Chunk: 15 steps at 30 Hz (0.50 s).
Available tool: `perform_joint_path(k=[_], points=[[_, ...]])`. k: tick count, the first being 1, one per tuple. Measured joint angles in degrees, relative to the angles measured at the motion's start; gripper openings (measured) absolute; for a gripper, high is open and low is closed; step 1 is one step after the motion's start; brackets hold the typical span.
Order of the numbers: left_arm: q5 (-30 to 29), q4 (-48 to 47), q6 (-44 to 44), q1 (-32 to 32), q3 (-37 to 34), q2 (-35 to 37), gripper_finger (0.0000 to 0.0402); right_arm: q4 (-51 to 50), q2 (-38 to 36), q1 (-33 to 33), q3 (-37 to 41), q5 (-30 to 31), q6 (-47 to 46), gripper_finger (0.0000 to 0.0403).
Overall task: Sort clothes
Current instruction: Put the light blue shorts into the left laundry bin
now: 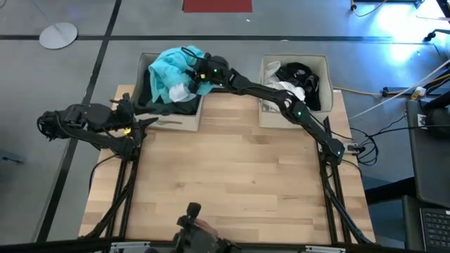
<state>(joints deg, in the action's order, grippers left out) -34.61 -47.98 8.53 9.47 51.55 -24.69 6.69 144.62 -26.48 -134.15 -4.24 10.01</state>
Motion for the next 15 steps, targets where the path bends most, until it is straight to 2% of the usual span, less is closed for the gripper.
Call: perform_joint_path(k=[7, 15], points=[[-0.99, 4.02, -2.98, 0.00, -0.02, -0.02, 0.0162, -1.68, 1.30, 0.45, -0.20, -7.13, -0.98, 0.0056], [-4.71, 9.83, -7.52, 0.00, -0.02, -0.02, 0.0162, -4.43, 1.37, 1.85, -0.15, -7.96, -0.67, 0.0057]])
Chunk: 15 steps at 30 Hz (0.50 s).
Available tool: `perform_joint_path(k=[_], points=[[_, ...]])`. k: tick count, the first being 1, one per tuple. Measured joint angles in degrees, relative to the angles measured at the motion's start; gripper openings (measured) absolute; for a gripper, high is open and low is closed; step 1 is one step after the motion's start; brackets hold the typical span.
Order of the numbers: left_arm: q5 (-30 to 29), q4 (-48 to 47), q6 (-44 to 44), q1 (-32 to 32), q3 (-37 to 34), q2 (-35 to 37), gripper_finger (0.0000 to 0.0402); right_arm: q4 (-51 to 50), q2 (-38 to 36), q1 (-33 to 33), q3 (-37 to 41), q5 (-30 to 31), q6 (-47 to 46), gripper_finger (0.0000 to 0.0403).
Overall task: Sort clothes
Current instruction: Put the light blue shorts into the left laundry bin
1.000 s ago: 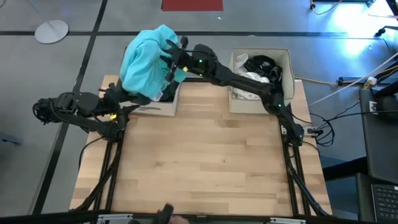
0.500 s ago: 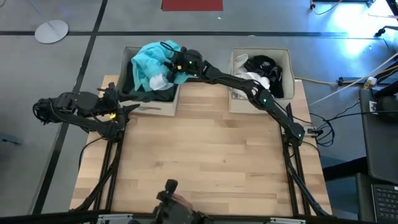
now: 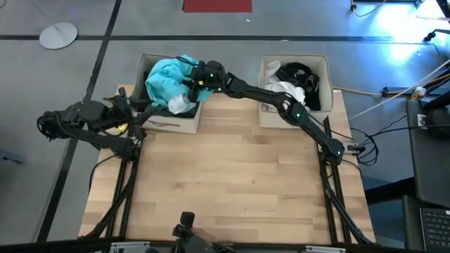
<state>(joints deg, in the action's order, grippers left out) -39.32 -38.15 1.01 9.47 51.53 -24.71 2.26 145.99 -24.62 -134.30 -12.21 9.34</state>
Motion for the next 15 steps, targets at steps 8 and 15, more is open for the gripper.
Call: perform_joint_path(k=[8, 15], points=[[-7.49, -0.42, -2.02, -0.11, -1.93, -0.02, 0.0162, 2.64, 0.19, 0.01, -0.31, 2.30, -3.40, 0.0101], [-7.41, -0.22, -1.00, -0.09, -5.66, 0.49, 0.0162, 3.38, 0.09, -0.04, -0.46, 2.34, -4.80, 0.0232]])
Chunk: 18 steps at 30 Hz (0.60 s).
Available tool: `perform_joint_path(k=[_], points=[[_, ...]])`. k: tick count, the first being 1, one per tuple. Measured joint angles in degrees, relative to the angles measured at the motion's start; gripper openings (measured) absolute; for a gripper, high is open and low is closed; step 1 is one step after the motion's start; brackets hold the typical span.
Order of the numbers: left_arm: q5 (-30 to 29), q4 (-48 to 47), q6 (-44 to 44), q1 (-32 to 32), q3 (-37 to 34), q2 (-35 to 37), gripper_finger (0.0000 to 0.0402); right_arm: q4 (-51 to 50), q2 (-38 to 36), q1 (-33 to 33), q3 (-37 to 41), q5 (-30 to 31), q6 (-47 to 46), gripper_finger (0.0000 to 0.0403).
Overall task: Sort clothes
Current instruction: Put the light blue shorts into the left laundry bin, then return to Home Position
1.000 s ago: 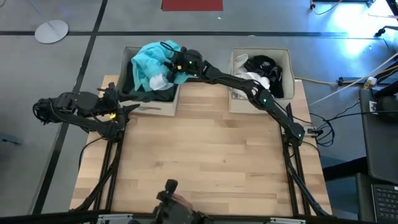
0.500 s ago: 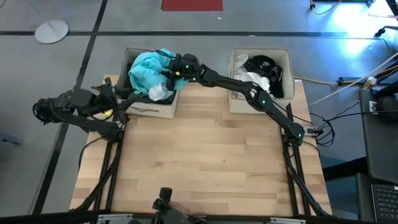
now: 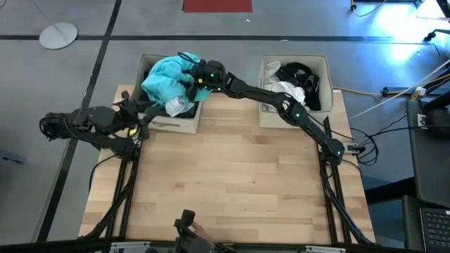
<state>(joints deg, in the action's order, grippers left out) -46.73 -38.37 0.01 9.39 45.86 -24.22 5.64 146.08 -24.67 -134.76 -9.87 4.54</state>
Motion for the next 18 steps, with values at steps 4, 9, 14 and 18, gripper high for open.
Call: perform_joint_path(k=[4, 9, 14, 18], points=[[3.47, -0.19, 2.52, -0.01, -0.64, 1.51, 0.0162, -1.09, -1.82, 0.01, 0.04, 0.29, -0.01, 0.0283], [5.93, 0.22, 4.41, 0.00, -0.65, 3.88, 0.0162, -7.20, -7.15, 0.04, 0.00, 0.34, 0.18, 0.0308], [6.74, -0.09, 6.19, -0.02, -0.63, 5.69, 0.0162, -16.43, -12.13, 0.34, -0.02, 1.47, 1.72, 0.0305], [9.55, -0.18, 6.94, 0.00, -0.63, 6.63, 0.0162, -23.98, -16.36, 0.71, -0.04, 2.38, 2.81, 0.0298]])
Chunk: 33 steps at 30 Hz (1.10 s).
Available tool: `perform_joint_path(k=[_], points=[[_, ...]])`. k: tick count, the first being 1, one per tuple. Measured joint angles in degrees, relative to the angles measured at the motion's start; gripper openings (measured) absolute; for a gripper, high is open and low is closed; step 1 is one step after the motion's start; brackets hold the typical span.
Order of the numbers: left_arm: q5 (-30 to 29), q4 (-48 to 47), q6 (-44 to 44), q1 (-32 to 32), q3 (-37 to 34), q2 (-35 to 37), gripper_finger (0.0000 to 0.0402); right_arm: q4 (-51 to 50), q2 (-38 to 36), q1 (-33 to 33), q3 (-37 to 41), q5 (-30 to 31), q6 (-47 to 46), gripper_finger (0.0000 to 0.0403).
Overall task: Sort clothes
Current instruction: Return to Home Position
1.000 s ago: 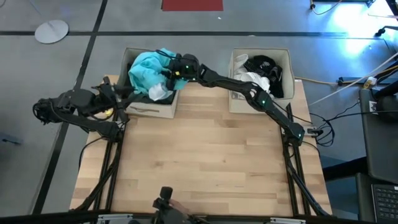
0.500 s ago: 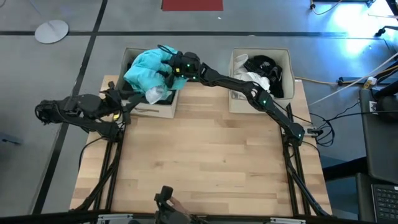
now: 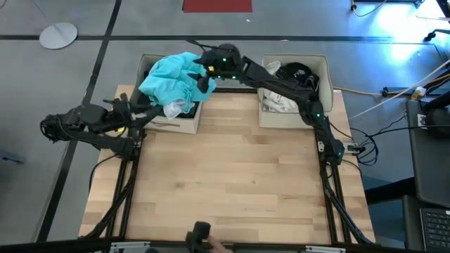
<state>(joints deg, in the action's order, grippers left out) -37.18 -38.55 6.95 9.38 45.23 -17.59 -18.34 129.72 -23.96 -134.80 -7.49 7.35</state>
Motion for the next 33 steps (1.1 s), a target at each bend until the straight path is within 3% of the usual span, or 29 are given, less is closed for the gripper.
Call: perform_joint_path(k=[4, 7, 15, 22, 27, 33], points=[[4.83, 0.82, 0.34, 0.00, -0.28, 0.44, 0.0162, -7.86, -4.49, 1.56, 0.00, 0.97, 0.43, 0.0293], [5.15, 1.37, 2.25, 0.00, -2.17, 0.40, 0.0162, -15.92, -8.22, 3.73, 0.00, 2.98, 0.51, 0.0286], [7.39, 10.20, 8.01, 0.00, -7.96, 0.21, 0.0162, -32.53, -14.68, 13.43, -0.09, 16.72, 0.17, 0.0235], [8.84, 19.50, 8.23, 0.05, -13.94, 0.38, 0.0162, -44.14, -16.35, 22.79, -0.06, 20.62, -4.42, 0.0196], [12.58, 27.79, 8.81, 0.09, -20.63, 0.34, 0.0162, -46.35, -16.51, 28.37, 3.08, 22.25, -7.21, 0.0182], [12.72, 32.50, 7.65, 0.10, -24.72, 0.36, 0.0152, -45.69, -18.92, 33.05, 11.96, 23.99, -9.06, 0.0164]])
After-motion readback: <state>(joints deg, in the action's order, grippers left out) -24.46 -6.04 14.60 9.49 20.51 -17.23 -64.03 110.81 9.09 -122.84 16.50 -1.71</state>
